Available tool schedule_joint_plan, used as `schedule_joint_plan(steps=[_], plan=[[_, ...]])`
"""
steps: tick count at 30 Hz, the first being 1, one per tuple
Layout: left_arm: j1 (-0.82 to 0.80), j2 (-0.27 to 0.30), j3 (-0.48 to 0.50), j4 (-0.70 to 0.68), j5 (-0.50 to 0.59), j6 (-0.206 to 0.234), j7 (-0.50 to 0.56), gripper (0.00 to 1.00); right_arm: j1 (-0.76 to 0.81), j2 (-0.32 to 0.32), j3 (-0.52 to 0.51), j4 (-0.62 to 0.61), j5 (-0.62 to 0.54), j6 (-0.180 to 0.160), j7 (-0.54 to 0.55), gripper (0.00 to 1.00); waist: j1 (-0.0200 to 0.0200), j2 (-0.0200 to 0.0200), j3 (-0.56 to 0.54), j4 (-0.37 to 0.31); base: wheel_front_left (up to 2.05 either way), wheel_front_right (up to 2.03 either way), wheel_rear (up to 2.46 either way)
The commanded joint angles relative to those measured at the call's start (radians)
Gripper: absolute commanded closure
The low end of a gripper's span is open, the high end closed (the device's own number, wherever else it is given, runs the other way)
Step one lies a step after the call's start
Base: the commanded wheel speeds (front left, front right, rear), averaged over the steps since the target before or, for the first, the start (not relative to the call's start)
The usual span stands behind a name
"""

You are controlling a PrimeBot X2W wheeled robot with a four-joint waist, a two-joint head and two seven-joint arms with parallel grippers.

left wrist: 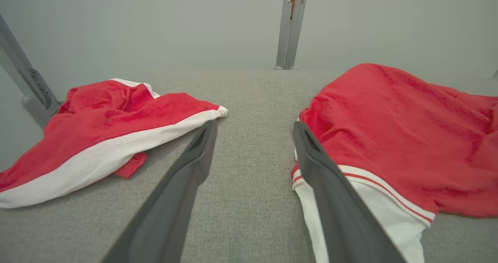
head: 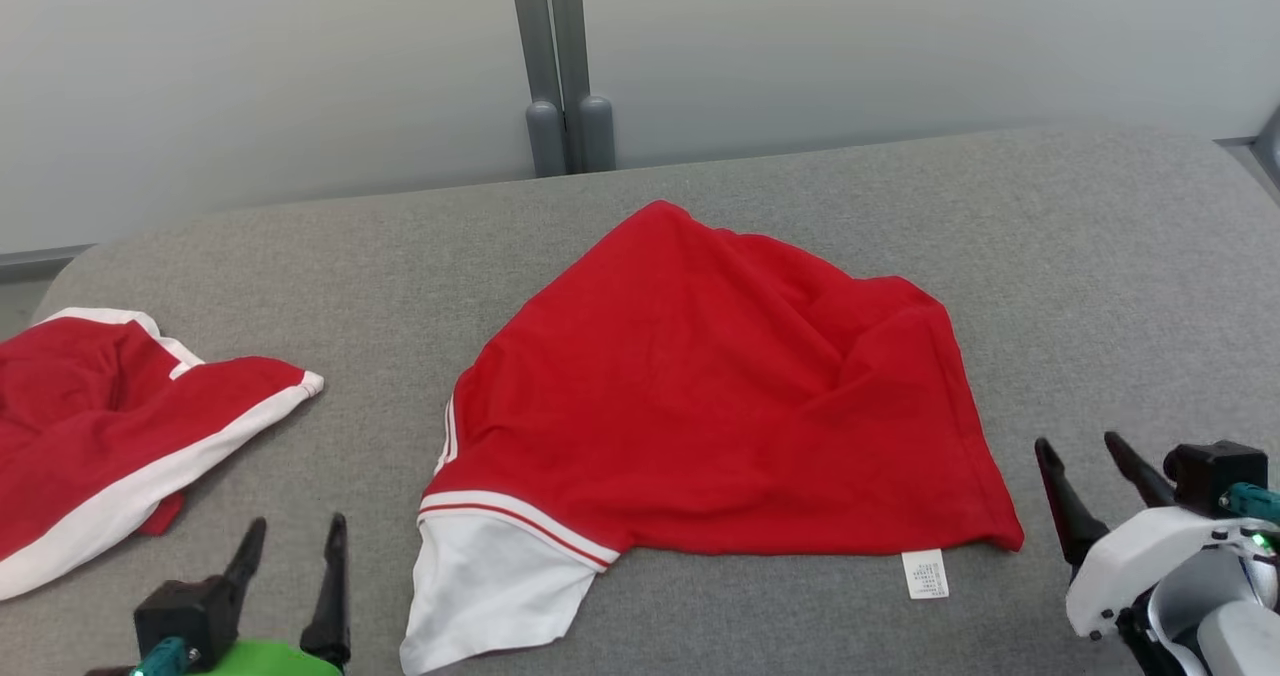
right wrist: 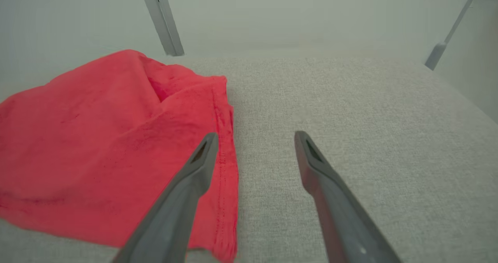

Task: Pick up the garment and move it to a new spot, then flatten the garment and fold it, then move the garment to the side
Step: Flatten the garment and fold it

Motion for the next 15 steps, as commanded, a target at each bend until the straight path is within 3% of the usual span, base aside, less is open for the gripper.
schedule_joint_plan(steps=[1,7,15], plan=[[0.026,0.018,-0.015,-0.016,-0.002,-0.007,0.044,0.0,0.018,-0.006,0.007,0.002,0.024,0.0,0.036,0.0,0.0,0.0,0.007,0.0,0.0,0.0,0.0],[0.075,0.028,-0.059,-0.065,-0.086,-0.01,0.263,0.0,0.043,0.006,0.032,0.034,0.108,0.0,0.197,0.0,0.0,0.0,0.03,0.007,0.0,0.0,0.0],[0.109,0.047,-0.086,-0.058,-0.145,-0.012,0.437,0.0,0.015,0.016,0.081,0.048,0.151,0.0,0.224,0.0,0.0,0.0,0.049,0.013,0.0,0.0,0.0]])
